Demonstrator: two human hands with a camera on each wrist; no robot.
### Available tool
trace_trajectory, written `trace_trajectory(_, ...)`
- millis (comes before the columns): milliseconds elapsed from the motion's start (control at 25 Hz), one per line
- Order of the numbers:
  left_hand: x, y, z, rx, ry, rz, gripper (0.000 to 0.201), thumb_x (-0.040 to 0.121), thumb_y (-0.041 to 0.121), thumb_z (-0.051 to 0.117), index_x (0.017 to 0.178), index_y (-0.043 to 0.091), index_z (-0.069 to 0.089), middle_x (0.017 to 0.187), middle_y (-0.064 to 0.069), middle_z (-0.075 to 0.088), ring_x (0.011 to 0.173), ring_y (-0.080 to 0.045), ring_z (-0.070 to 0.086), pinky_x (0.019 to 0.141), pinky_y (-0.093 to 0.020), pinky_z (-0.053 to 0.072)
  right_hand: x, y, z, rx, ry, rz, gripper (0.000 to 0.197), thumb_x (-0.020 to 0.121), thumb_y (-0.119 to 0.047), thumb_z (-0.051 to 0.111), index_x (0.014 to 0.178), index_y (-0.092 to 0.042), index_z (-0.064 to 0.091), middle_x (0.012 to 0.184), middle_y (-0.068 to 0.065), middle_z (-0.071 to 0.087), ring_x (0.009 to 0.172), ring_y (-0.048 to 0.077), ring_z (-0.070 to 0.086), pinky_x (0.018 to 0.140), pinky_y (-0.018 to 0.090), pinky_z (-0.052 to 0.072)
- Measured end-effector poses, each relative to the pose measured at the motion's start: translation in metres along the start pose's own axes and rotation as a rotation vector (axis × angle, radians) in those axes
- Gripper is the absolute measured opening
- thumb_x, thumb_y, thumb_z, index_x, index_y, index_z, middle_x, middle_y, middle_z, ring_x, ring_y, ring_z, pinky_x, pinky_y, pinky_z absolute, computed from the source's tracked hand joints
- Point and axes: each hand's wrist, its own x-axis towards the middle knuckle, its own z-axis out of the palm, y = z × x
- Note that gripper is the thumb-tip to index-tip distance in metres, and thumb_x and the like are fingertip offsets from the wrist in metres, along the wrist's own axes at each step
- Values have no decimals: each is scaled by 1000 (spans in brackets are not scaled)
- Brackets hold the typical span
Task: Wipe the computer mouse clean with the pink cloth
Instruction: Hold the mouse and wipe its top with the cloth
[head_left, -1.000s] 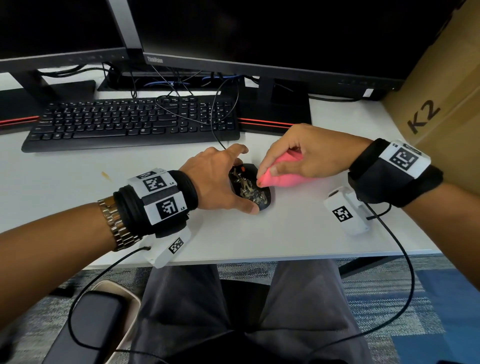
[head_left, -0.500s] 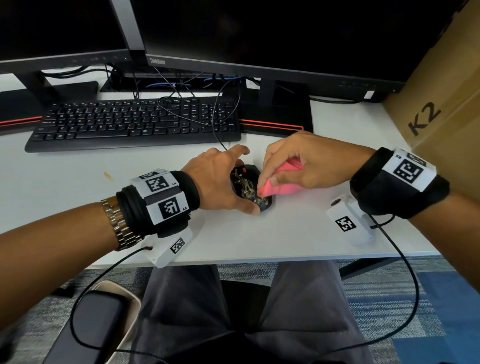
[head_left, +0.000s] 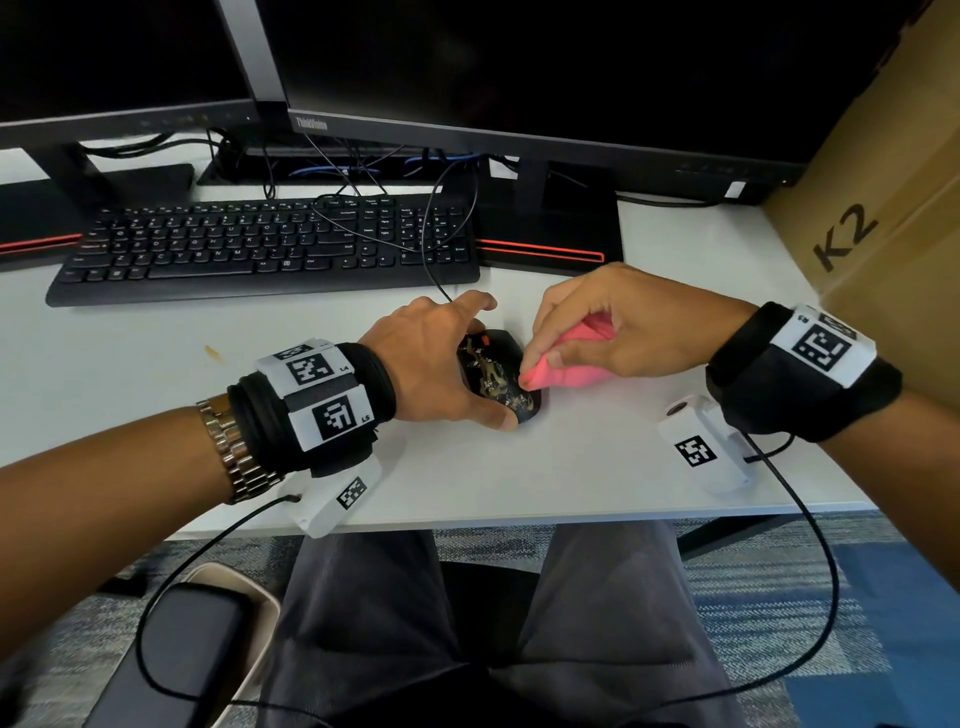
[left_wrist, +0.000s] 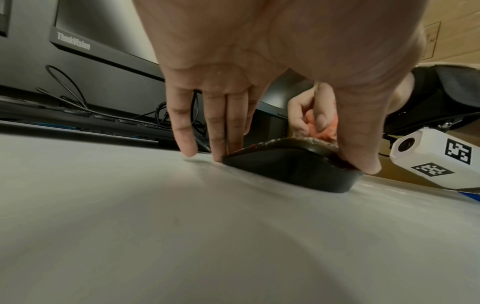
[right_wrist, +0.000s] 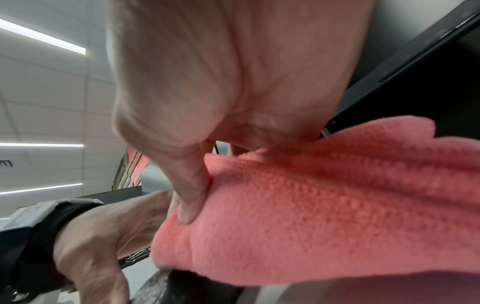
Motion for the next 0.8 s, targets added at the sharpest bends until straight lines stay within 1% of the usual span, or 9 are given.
trace_trajectory(80,0,0,0,2,-1,-2,117,49,74,77,146,34,25,138,11,57,127,-21,46,103,-38,42,1,-2,3,-1,21,-18,19,96,-16,72,109,-26,82,96,-10,70,85,-6,60,72,3,40)
trace_trajectory(160,0,0,1,3,0,-2,118,48,75,76,146,34,25,138,11,57,126,-21,47,103,-38,43,0,-4,6,4,5,-13,18,95,-18,72,108,-27,82,97,-10,71,85,-6,60,73,4,40)
trace_trajectory(280,0,-1,1,-1,1,2,119,46,76,75,146,34,26,137,11,57,126,-21,47,104,-40,43,-4,-3,11,-6,-48,-1,18,95,-19,72,107,-28,82,97,-5,71,84,0,61,73,5,39)
trace_trajectory(360,0,0,0,-3,-2,2,118,48,75,76,147,33,26,137,12,57,127,-20,46,105,-40,42,-6,-2,11,-17,-67,4,19,95,-19,72,107,-29,82,98,-5,71,87,5,62,74,5,38)
trace_trajectory(520,-2,1,-1,2,2,-2,117,50,73,77,147,33,25,138,13,57,128,-21,44,104,-39,41,-5,-2,7,56,12,-3,19,95,-15,73,109,-25,82,97,-4,71,80,-2,61,69,5,40)
trace_trajectory(640,-2,2,-1,-1,-1,0,116,51,72,78,147,33,26,138,12,57,128,-20,44,105,-40,41,-5,-2,11,38,2,-10,20,94,-15,74,109,-25,82,96,-2,71,79,-3,60,70,5,40)
trace_trajectory(760,-2,1,-1,-4,3,1,116,51,71,78,147,33,26,137,13,57,128,-20,43,105,-40,41,-7,-1,15,-14,-70,-2,20,94,-19,73,108,-31,82,95,-4,70,81,7,61,71,8,38)
trace_trajectory(800,-2,1,-1,-2,3,2,115,52,71,78,147,33,26,137,13,57,128,-20,44,105,-40,41,-9,-1,14,-22,-88,3,20,94,-19,73,107,-32,82,96,-5,70,82,8,61,71,9,38)
